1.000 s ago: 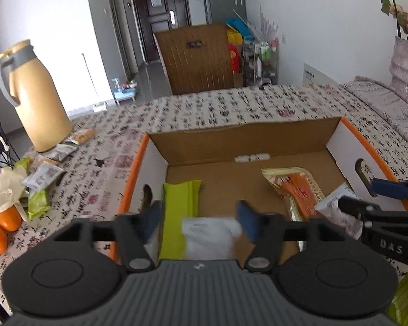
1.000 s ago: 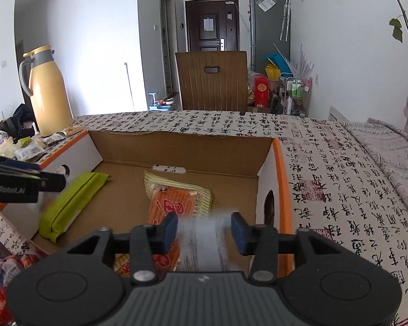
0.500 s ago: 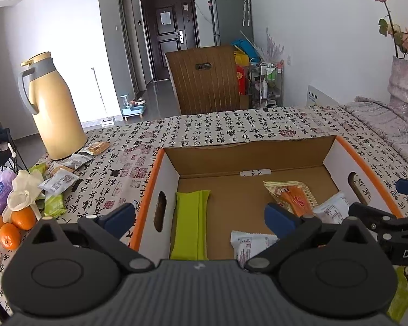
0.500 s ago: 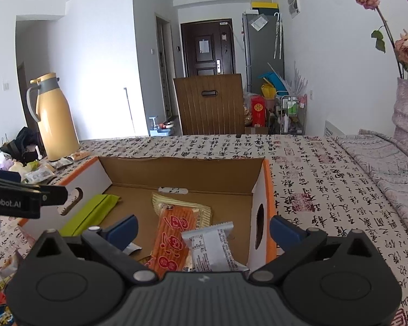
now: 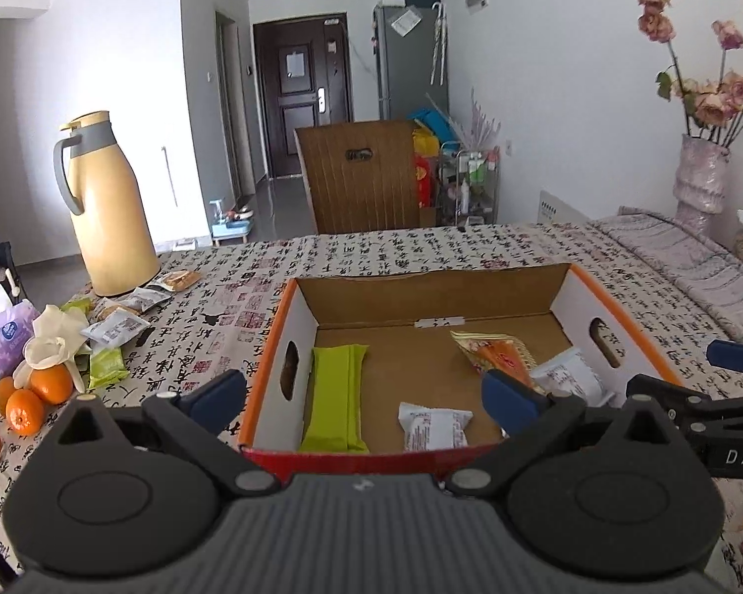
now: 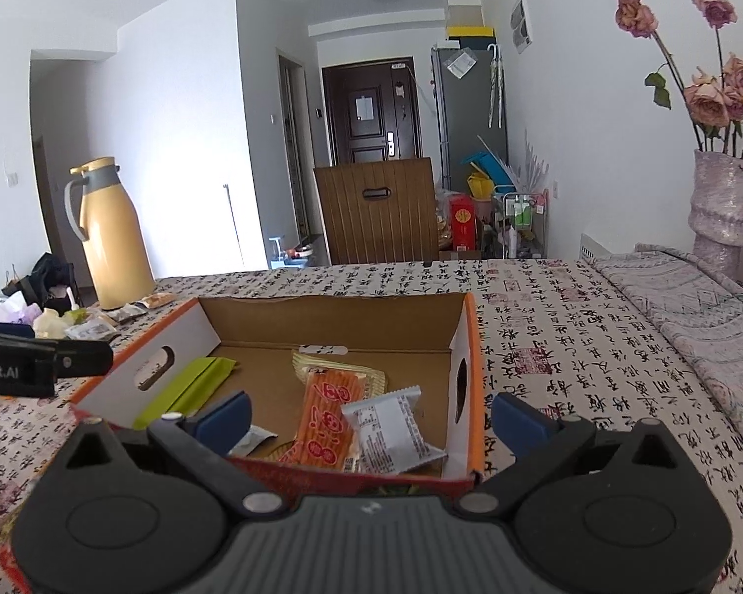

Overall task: Organize snacks
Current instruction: 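Move the right gripper back to the pile toward the green-and-white bar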

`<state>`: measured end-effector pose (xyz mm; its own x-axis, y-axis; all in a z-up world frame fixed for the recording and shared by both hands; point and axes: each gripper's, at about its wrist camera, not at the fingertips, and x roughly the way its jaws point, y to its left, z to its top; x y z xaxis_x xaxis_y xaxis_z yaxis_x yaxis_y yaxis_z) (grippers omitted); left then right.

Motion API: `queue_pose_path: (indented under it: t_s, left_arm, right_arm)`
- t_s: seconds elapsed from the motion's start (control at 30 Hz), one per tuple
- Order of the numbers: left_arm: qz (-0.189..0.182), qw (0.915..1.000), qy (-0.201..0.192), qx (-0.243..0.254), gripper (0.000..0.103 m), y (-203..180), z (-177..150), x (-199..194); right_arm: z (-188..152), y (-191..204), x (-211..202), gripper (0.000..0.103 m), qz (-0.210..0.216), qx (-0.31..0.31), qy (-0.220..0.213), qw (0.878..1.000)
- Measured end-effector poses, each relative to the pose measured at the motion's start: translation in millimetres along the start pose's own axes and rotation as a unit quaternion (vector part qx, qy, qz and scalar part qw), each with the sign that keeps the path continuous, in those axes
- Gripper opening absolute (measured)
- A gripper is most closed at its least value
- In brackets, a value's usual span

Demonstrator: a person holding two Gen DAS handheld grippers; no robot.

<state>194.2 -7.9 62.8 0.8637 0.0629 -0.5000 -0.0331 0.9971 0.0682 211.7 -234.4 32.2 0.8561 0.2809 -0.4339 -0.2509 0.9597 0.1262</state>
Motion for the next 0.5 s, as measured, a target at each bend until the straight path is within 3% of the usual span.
queue_pose_path:
  t_s: [0.37, 0.5]
  left_arm:
    - [-0.012, 0.9996, -0.026, -0.002, 0.103, 2, -36, -37]
    - [-0.007, 0.9997, -0.019, -0.010, 0.103, 5, -51, -43]
  right_arm:
    - [-27, 2, -41, 0.103, -0.003, 0.002, -0.015, 1.000]
    - [-41, 2, -51, 0.103, -0.001, 0.008, -0.010, 1.000]
